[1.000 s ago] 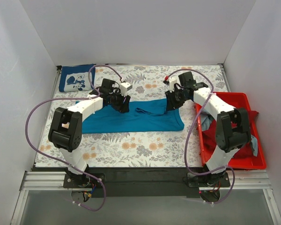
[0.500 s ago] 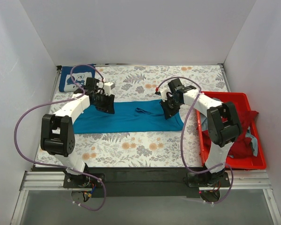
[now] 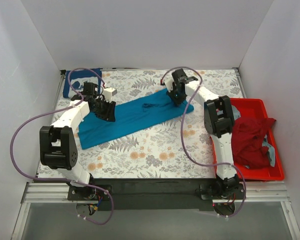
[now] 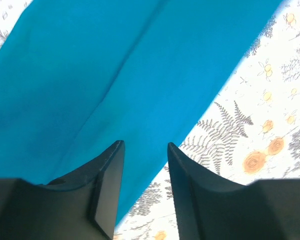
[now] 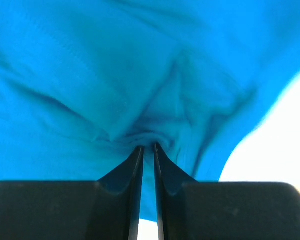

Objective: Fold and stack the t-shirts
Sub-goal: Fold the tshirt

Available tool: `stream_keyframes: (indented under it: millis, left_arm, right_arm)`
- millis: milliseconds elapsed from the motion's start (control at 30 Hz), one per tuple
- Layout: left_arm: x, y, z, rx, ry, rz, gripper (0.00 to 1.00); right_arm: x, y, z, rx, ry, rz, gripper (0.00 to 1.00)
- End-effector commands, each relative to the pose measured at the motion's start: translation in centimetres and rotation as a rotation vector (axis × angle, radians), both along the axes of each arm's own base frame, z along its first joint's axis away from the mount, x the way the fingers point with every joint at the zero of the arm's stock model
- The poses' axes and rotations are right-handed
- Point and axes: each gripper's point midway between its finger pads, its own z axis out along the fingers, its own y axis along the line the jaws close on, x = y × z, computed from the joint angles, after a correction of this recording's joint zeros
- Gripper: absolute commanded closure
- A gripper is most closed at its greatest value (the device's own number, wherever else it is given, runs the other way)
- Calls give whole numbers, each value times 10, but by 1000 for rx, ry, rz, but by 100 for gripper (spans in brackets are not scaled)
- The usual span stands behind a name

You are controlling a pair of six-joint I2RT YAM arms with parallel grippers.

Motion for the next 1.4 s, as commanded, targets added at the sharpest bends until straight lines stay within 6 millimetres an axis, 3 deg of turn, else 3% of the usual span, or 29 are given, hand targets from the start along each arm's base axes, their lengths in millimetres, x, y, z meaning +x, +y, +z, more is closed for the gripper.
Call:
stream_keyframes:
  millis: [0, 33, 67, 133, 200, 233, 267, 300, 333, 400, 433, 500, 667, 867, 1033, 1067, 1133, 1167, 1200, 1267, 1300, 1367]
  left_arm:
    - [-3, -3, 24, 9, -111, -119, 62]
    - [-4, -5, 24, 6, -119, -145, 63]
    - [-5, -6, 22, 13, -125, -166, 64]
    - [-4, -12, 15, 56, -146, -226, 66]
    - [-3, -16, 4, 113, -154, -251, 66]
    - [1, -17, 1, 130, -168, -258, 67]
    - [3, -18, -6, 144, -159, -267, 67]
    - [6, -21, -9, 165, -162, -273, 68]
    - [9, -22, -12, 174, -166, -279, 70]
    - [11, -23, -28, 233, -149, -298, 71]
    - [13, -24, -33, 255, -151, -306, 71]
    - [9, -22, -52, 320, -114, -330, 74]
    - [-13, -20, -81, 405, -37, -394, 80]
    - [-69, -38, -100, 409, 100, -496, 81]
    - [-123, -95, -96, 363, 147, -613, 81]
    - [-134, -122, -91, 335, 157, -622, 81]
    - [-150, -152, -83, 281, 194, -640, 82]
    - [-155, -183, -71, 243, 180, -659, 81]
    - [-161, -196, -66, 216, 190, -675, 81]
    - [-164, -219, -49, 166, 186, -679, 79]
    - [-157, -235, -31, 113, 157, -679, 79]
    - [-145, -240, -12, 74, 119, -662, 79]
  right_arm:
    - [104, -13, 11, -113, -272, -26, 81]
    - [121, -11, 8, -115, -303, -32, 81]
    - [149, -1, 47, -76, -416, -43, 79]
    - [167, 5, 85, -38, -525, -56, 77]
    - [164, 3, 97, -32, -565, -50, 74]
    - [168, 4, 140, 7, -673, -55, 73]
    - [164, 4, 149, 18, -694, -52, 71]
    - [154, 2, 141, 23, -674, -48, 69]
    - [149, 2, 166, 49, -712, -52, 68]
    - [138, 1, 170, 65, -700, -59, 68]
    - [133, 0, 184, 81, -716, -61, 67]
    - [123, -1, 192, 100, -706, -62, 67]
    - [104, -3, 197, 125, -649, -62, 66]
    - [81, -13, 195, 142, -577, -79, 66]
    - [66, -21, 190, 167, -520, -86, 66]
    - [64, -25, 188, 167, -508, -93, 67]
    - [59, -30, 184, 167, -483, -99, 66]
    - [58, -34, 181, 163, -474, -106, 67]
    - [55, -37, 177, 161, -461, -107, 67]
    - [49, -40, 171, 162, -431, -107, 67]
    - [44, -39, 169, 168, -417, -100, 68]
    - [35, -37, 159, 175, -375, -87, 68]
